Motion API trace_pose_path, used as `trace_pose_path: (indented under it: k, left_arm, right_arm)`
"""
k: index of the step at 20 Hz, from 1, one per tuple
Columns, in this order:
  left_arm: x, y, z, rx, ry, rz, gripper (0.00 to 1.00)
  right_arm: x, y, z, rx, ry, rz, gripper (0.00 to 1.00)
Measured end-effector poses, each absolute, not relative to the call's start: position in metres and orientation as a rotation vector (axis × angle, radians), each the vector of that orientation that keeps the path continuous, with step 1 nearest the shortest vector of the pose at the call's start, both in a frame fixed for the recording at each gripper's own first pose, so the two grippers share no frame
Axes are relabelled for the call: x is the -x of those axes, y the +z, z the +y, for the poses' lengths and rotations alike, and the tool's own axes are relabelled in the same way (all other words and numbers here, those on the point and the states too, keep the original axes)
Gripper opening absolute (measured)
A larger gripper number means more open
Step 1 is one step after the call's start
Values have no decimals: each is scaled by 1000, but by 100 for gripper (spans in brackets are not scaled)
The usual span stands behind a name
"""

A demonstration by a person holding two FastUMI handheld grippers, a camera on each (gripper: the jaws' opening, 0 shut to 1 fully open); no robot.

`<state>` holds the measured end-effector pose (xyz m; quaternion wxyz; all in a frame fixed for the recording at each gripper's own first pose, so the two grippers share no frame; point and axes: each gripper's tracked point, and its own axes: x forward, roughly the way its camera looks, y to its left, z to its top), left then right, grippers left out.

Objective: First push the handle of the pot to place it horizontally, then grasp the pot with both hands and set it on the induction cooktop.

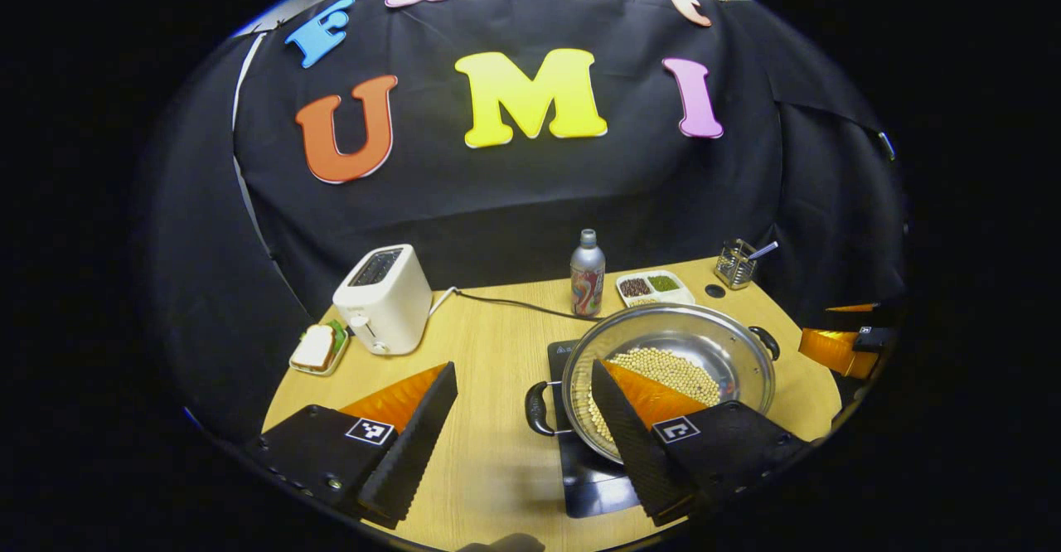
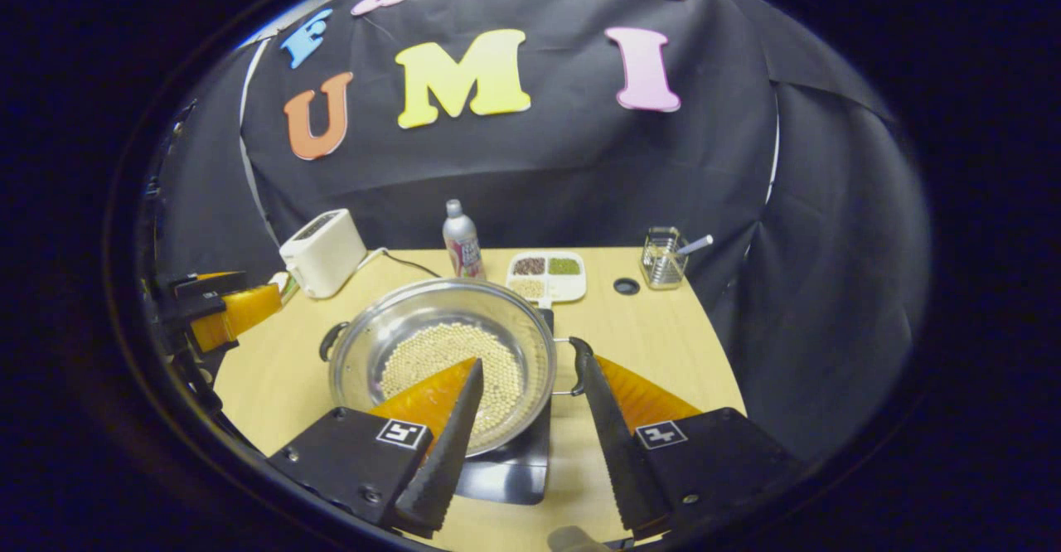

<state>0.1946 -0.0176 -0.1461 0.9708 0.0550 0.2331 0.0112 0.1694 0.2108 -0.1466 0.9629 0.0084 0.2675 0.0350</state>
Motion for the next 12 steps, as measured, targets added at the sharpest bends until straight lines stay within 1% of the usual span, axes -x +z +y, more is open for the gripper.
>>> trace_pose_path:
  k: [4, 6, 9, 12]
  left_arm:
    - [-150, -66, -1, -151, 9, 309, 97]
    - [-123, -31, 5, -145, 8, 233, 97]
    - [-85, 19, 6, -111, -9, 108, 96]
    - [-42, 44, 5, -42, -29, 50, 96]
  right_arm:
    - [-124, -56, 234, -34, 58, 370, 77]
    - [-95, -7, 244, -37, 55, 263, 79]
    - [-42, 58, 250, -68, 36, 109, 99]
    - [10, 91, 244, -50, 20, 8, 99]
